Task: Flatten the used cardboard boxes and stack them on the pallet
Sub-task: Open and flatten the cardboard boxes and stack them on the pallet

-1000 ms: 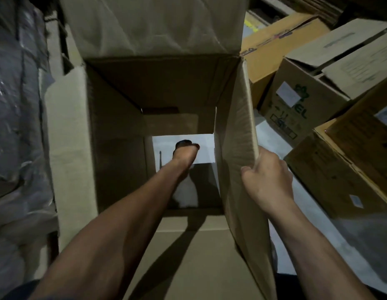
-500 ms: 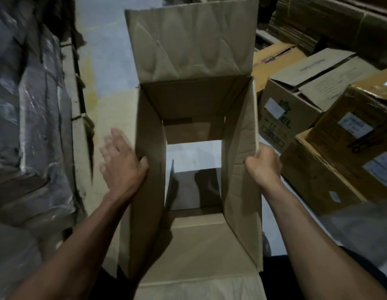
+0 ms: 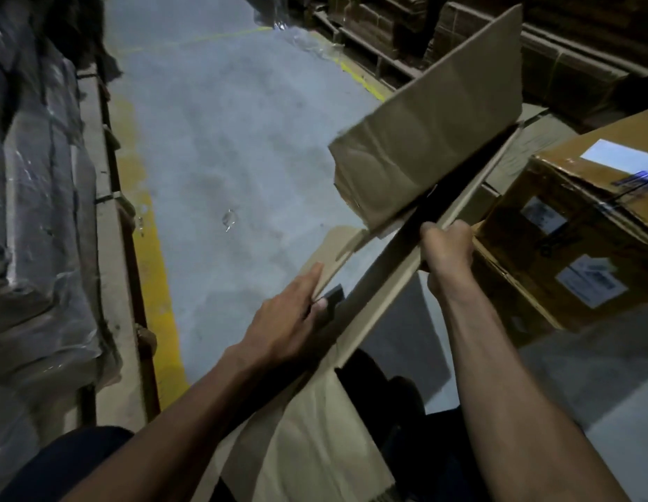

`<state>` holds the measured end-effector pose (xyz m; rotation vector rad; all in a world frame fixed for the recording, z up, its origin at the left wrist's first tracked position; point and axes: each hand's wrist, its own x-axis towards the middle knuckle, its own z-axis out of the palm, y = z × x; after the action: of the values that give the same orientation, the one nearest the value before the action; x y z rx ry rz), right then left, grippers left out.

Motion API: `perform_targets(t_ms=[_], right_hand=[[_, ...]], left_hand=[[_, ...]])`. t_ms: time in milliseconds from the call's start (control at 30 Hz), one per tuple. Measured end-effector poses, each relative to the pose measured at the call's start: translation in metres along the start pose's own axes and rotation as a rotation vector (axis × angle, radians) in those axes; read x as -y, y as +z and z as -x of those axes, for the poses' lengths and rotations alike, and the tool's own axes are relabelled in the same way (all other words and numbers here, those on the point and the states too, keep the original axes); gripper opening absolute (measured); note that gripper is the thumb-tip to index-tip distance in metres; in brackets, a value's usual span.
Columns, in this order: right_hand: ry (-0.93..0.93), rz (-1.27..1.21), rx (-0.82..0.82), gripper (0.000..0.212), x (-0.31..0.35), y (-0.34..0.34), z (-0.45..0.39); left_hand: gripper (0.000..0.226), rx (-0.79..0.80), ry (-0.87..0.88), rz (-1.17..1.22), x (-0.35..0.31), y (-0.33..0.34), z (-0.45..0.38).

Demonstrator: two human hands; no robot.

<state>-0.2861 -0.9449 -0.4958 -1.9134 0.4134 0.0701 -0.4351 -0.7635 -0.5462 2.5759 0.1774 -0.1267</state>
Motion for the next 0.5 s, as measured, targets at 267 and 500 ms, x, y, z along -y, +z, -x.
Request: perform_targets(t_ms=[267,500], right_hand=[[-0.030,0.117,0.052,0.016,0.003,0.005,0.003],[-0.147,0.085,0.192,0.020,0.010,0.010,0.009]], left_hand=[[0.121,0.141,-0.198,-0.010,-0.025,0.049,0.006],[0.064,-0.230,-0.186,-0.043,-0.053,0.059,0.009]])
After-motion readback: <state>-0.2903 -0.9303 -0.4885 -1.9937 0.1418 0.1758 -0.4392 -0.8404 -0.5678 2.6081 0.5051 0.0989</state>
